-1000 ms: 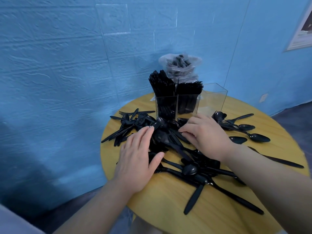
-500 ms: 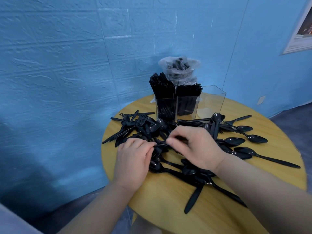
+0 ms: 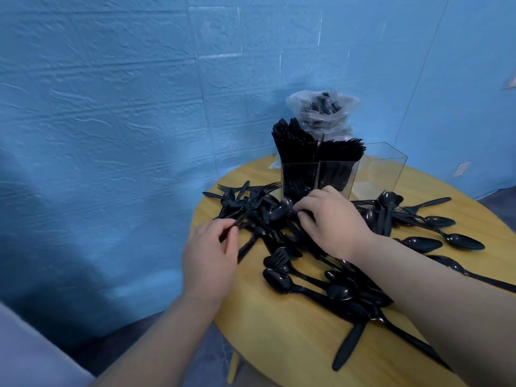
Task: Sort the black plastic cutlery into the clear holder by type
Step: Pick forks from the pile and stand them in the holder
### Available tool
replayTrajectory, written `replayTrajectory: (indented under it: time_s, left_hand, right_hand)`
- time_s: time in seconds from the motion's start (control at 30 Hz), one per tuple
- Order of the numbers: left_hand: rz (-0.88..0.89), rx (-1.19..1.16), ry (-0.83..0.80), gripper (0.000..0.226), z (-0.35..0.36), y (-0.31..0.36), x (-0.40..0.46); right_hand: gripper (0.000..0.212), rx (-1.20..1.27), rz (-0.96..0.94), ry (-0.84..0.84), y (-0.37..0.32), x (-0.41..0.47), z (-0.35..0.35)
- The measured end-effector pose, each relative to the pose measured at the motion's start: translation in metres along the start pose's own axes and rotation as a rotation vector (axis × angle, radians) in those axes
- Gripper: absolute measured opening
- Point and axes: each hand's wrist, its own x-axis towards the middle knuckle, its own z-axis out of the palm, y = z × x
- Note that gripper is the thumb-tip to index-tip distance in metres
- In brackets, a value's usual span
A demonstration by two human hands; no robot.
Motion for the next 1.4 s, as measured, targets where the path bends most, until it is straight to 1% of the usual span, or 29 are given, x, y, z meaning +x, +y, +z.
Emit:
replayTrajectory:
  time_s: [0.07, 0.13, 0.2, 0.27, 0.33, 0.4, 0.47, 0.6, 0.73, 0.87, 1.03, 1.13, 1.23, 1.3, 1.37, 1.4]
  left_hand:
    - [-0.069, 0.028, 0.040, 0.015, -0.012, -0.014, 0.018]
    - [-0.148, 0.077, 0.026, 0.015, -0.022, -0.027, 0.039]
    - [-0.219, 0.167, -0.060, 0.015, -0.026, -0.035, 0.055]
    - [-0.253, 0.278, -0.164, 0.016, -0.024, -0.042, 0.064]
    - [-0.245, 0.330, -0.232, 0.020, -0.022, -0.046, 0.069]
    - [-0.230, 0.336, -0.285, 0.028, -0.018, -0.048, 0.073]
    - [-0.207, 0.331, -0.326, 0.034, -0.015, -0.048, 0.073]
    - [-0.142, 0.303, -0.370, 0.035, -0.010, -0.048, 0.073]
    - [-0.134, 0.289, -0.399, 0.025, -0.009, -0.052, 0.074]
    - [-0.167, 0.148, -0.442, 0.010, -0.012, -0.051, 0.067]
    - [-0.155, 0.085, -0.498, 0.012, -0.015, -0.046, 0.052]
    - [-0.157, 0.054, -0.508, 0.010, -0.017, -0.040, 0.042]
    - [-0.156, 0.011, -0.506, 0.012, -0.016, -0.035, 0.035]
    - [-0.149, -0.020, -0.505, 0.013, -0.016, -0.031, 0.031]
    - [-0.146, -0.041, -0.500, 0.012, -0.016, -0.028, 0.029]
    - [-0.149, -0.049, -0.494, 0.011, -0.016, -0.028, 0.028]
  right_hand:
    - [0.026, 0.027, -0.020, 0.020, -0.005, 0.014, 0.005]
    - [0.024, 0.033, -0.037, 0.025, -0.011, 0.029, 0.011]
    - [0.023, 0.040, -0.034, 0.020, -0.015, 0.043, 0.018]
    - [0.022, 0.037, -0.026, 0.021, -0.019, 0.055, 0.026]
    - [0.024, 0.018, -0.027, 0.011, -0.026, 0.063, 0.033]
    - [0.031, -0.026, -0.020, -0.053, -0.034, 0.068, 0.040]
    - [0.031, -0.063, -0.015, -0.096, -0.039, 0.069, 0.046]
    - [0.022, -0.096, 0.007, -0.085, -0.032, 0.061, 0.047]
    - [0.019, -0.122, 0.056, -0.111, -0.014, 0.049, 0.034]
    - [0.020, -0.134, 0.127, -0.139, -0.006, 0.040, 0.022]
    - [0.028, -0.153, 0.188, -0.177, -0.003, 0.031, 0.012]
    - [0.023, -0.208, 0.222, -0.214, -0.001, 0.025, 0.006]
    - [0.023, -0.258, 0.258, -0.248, 0.002, 0.018, -0.001]
    - [0.020, -0.244, 0.262, -0.205, 0.001, 0.015, -0.003]
    - [0.014, -0.155, 0.213, -0.113, -0.002, 0.014, -0.003]
    - [0.018, -0.100, 0.178, -0.093, -0.005, 0.015, -0.002]
